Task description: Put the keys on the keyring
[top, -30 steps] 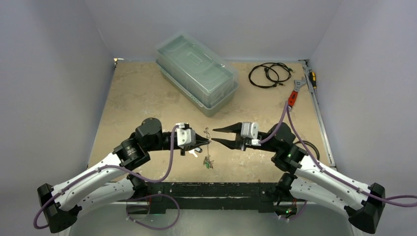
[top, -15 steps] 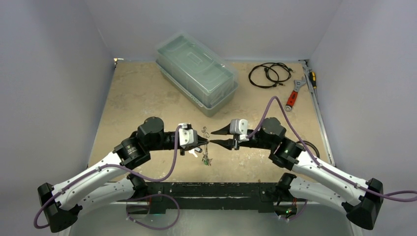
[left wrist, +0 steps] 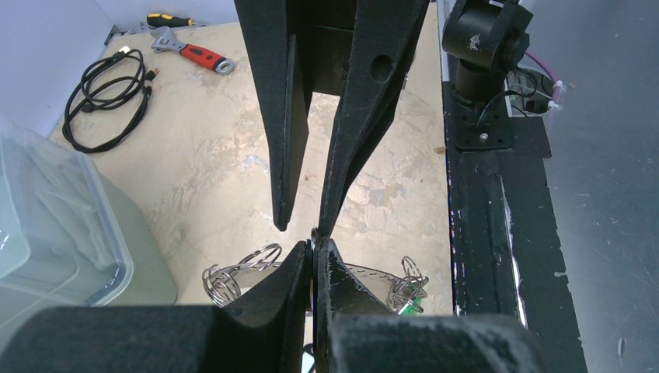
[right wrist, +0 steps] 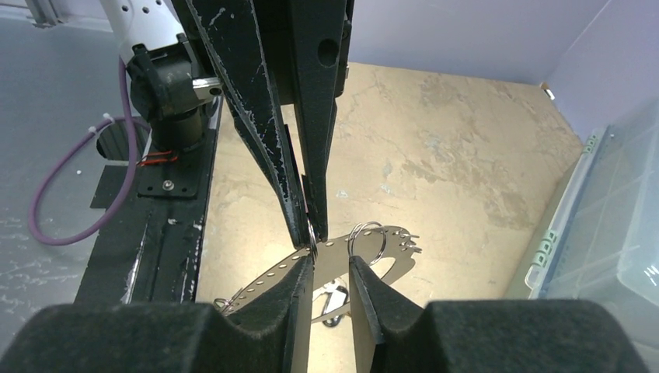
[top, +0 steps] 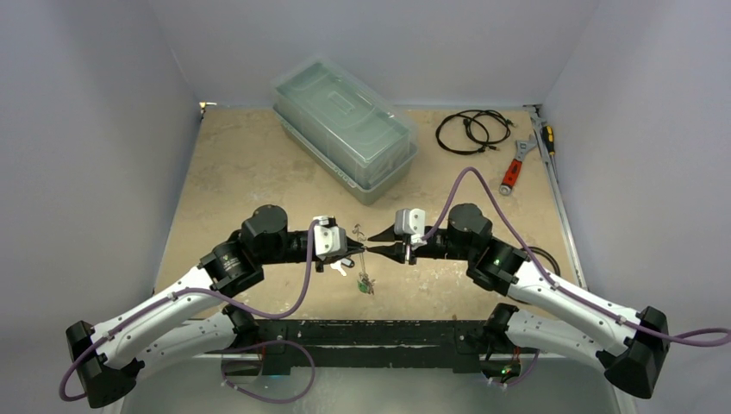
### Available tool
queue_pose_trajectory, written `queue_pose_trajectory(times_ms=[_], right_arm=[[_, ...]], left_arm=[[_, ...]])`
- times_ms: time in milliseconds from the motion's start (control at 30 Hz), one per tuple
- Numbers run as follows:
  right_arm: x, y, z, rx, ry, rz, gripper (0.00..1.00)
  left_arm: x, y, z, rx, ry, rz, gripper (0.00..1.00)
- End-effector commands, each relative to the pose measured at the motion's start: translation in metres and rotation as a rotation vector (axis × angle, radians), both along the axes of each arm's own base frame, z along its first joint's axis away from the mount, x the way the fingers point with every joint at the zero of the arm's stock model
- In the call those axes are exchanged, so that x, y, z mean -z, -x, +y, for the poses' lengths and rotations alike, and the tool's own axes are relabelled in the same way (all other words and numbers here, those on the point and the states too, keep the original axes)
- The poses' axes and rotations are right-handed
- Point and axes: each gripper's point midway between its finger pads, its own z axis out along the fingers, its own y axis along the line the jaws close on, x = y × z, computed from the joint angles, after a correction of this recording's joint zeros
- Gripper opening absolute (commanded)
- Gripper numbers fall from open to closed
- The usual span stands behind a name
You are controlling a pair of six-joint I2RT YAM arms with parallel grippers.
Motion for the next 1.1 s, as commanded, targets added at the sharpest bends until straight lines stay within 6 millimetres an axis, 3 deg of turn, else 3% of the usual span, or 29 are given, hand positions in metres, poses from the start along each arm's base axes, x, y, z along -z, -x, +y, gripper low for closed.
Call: queue_pose_trajectory(times_ms=[0, 667, 867, 1000, 1067], right_arm=[[-0.0195, -0.001, 0.0045, -0.012, -0.03, -0.036, 0.25], [-0.0168, 0.0044, 0.0083, -0.054, -0.03, -0.028, 0.2], [-0.0127, 0.0036, 0.011, -0.061, -0.018, -0.018, 0.13], [-0.0129, 0.0045, 0.0115, -0.068, -0.02, -0.02, 0.0], [-0.0143, 0.0053, 0.0112, -0.071, -0.026, -0.026, 0.0]], left_arm=[[-0.0335, -0.0024, -0.0016, 0.005, 0.069, -0.074, 0.0], [-0.0294, -0.0024, -0.0052, 0.017, 0.058, -0.058, 0.0], [-0.0274, -0.0023, -0.0063, 0.021, 0.054, -0.053, 0.0], [-0.0253, -0.0032, -0.0072, 0.021, 0.048, -0.048, 0.0], [-0.0246, -0.003, -0.0072, 0.021, 0.046, -0.046, 0.0]])
